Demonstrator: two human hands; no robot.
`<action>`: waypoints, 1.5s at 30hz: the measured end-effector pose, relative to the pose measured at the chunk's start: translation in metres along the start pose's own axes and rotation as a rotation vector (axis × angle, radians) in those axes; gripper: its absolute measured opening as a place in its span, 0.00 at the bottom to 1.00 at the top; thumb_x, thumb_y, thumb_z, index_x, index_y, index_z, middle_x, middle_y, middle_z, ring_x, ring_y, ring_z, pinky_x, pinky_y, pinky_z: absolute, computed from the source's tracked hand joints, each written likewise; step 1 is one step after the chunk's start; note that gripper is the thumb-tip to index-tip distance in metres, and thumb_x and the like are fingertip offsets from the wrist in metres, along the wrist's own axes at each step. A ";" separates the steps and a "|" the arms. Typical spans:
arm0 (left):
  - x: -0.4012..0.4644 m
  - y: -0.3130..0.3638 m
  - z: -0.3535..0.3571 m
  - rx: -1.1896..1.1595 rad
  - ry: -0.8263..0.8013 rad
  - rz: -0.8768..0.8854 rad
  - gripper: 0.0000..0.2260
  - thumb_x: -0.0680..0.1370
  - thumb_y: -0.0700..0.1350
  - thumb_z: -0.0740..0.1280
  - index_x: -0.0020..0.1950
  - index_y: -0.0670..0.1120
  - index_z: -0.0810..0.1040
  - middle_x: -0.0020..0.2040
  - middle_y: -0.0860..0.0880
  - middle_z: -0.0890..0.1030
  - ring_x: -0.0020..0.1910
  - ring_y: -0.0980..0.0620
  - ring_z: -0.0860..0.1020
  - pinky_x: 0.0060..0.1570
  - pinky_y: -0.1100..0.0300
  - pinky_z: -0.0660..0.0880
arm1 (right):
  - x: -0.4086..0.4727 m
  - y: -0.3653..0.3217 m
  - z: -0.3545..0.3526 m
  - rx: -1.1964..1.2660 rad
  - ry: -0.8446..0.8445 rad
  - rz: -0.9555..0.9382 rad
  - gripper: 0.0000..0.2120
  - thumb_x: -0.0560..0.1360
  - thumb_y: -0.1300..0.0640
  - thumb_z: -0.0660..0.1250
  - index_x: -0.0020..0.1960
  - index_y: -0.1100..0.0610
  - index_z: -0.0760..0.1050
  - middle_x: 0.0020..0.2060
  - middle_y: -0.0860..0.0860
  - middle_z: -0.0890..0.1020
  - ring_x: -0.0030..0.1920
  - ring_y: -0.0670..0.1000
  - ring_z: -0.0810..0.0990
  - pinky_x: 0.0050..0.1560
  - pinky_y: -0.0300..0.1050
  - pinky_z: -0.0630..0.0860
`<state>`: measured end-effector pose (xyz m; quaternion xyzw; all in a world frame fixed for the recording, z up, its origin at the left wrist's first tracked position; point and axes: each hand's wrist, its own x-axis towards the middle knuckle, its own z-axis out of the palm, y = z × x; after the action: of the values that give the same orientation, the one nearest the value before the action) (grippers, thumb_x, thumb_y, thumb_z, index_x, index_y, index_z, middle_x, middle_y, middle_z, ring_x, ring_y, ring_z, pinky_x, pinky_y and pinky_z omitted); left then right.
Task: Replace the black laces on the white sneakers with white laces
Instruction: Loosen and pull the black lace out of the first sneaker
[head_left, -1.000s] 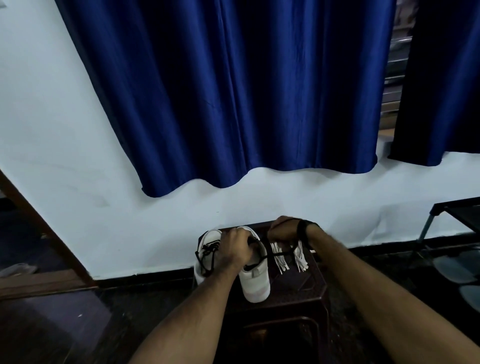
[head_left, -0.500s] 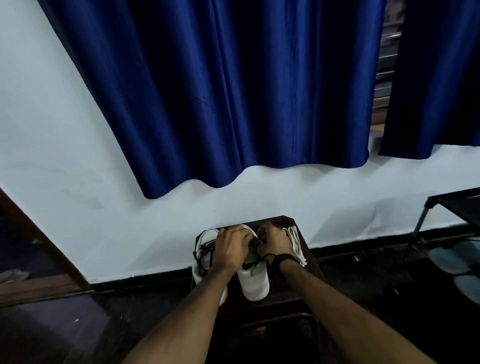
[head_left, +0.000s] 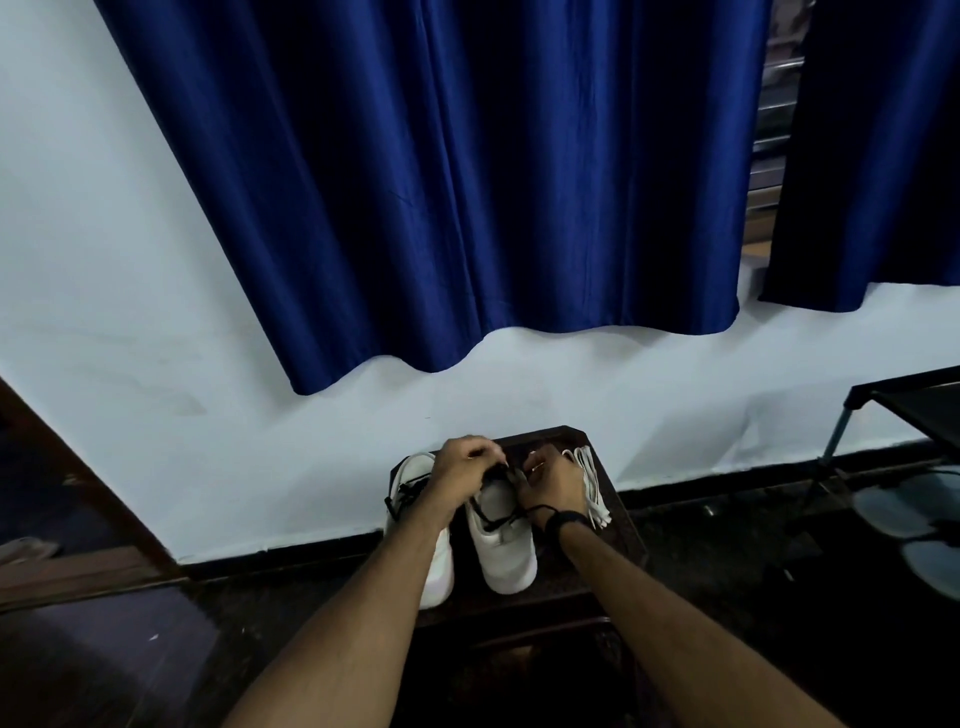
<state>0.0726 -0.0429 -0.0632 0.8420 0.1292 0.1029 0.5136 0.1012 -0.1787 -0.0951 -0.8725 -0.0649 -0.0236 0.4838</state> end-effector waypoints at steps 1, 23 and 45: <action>-0.001 -0.001 -0.003 -0.203 0.052 -0.094 0.11 0.75 0.36 0.69 0.34 0.47 0.83 0.34 0.50 0.80 0.37 0.52 0.77 0.42 0.59 0.72 | 0.000 0.000 -0.001 0.005 -0.008 0.023 0.08 0.67 0.55 0.74 0.39 0.52 0.74 0.36 0.52 0.83 0.41 0.54 0.82 0.41 0.46 0.76; -0.012 0.006 -0.040 0.601 0.096 0.027 0.14 0.75 0.49 0.68 0.60 0.51 0.81 0.59 0.51 0.81 0.59 0.49 0.78 0.61 0.54 0.74 | -0.007 -0.007 0.002 -0.071 0.018 0.129 0.04 0.66 0.55 0.69 0.35 0.52 0.74 0.37 0.53 0.81 0.42 0.57 0.81 0.38 0.42 0.75; -0.010 0.008 -0.054 0.854 0.523 0.085 0.17 0.76 0.44 0.68 0.65 0.49 0.78 0.62 0.50 0.78 0.61 0.46 0.72 0.58 0.51 0.67 | -0.012 -0.008 -0.001 -0.282 0.106 0.123 0.09 0.70 0.43 0.68 0.42 0.48 0.78 0.40 0.47 0.84 0.50 0.50 0.81 0.59 0.46 0.64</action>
<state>0.0477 -0.0045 -0.0325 0.9275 0.2497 0.2695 0.0687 0.0880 -0.1766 -0.0887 -0.9316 0.0182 -0.0490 0.3597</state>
